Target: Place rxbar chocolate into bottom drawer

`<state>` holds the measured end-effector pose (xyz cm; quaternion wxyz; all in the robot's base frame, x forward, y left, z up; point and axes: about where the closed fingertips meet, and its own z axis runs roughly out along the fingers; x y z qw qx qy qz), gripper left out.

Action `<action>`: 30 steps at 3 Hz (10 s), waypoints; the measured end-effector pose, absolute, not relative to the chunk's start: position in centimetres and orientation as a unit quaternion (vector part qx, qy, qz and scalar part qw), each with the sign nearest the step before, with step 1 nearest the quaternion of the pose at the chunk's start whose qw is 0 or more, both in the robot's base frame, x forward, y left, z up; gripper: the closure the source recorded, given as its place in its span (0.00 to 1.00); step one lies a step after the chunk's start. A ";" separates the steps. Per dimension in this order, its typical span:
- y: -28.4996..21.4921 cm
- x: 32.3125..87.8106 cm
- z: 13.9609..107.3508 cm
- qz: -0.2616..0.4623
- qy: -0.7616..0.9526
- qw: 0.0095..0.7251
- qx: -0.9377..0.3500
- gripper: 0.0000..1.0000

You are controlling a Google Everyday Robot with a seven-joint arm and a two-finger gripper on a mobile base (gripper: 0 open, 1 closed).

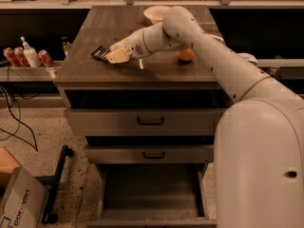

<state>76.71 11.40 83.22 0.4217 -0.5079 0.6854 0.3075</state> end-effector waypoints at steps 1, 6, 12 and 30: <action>11.5 76.7 83.2 0.308 0.685 0.421 -0.508 0.81; 11.7 76.2 83.6 0.297 0.686 0.438 -0.500 0.00; 12.0 69.3 89.9 0.326 0.624 0.467 -0.535 1.00; -4.6 50.6 35.6 0.479 0.808 0.305 -0.158 1.00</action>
Offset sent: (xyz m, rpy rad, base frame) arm 0.0018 -0.0003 0.0038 -0.0077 -0.0173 -0.0159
